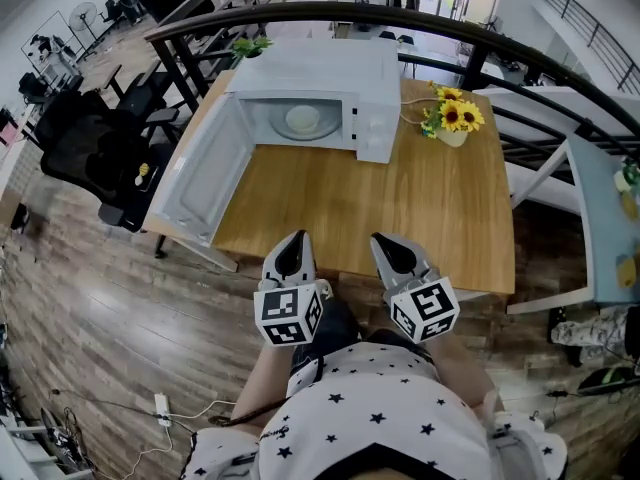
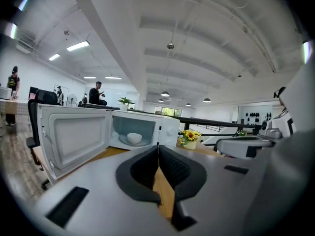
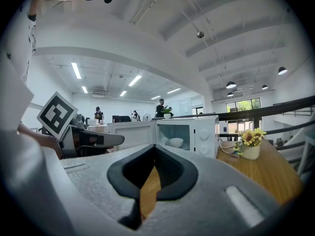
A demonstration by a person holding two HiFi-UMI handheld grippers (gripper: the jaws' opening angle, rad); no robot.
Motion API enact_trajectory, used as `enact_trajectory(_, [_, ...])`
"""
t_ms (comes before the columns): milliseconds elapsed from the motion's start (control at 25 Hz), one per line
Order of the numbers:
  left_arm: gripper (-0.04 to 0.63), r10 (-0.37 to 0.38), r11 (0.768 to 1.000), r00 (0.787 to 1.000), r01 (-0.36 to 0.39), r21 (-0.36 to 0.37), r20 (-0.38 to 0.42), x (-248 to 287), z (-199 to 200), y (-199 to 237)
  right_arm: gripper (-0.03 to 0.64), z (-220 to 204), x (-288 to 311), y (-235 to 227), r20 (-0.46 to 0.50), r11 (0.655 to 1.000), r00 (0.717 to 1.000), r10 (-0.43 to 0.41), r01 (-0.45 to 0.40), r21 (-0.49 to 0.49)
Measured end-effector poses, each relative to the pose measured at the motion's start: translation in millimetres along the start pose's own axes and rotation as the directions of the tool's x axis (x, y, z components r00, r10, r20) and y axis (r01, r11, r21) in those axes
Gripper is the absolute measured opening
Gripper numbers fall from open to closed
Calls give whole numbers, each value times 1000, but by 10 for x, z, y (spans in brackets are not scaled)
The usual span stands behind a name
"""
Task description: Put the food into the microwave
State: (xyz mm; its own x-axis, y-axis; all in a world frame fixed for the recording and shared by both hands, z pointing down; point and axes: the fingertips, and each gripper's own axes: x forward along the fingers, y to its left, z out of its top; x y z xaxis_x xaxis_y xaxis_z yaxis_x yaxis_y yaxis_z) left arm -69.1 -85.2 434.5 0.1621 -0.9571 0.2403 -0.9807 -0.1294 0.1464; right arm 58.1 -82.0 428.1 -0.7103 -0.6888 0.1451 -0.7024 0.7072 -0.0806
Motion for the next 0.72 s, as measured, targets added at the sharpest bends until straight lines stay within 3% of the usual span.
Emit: enact_trajectory(720, [5, -16, 1000, 1000, 16, -11, 8, -132, 23, -1, 5, 21, 12, 80, 1, 1000, 1000, -14, 14, 9])
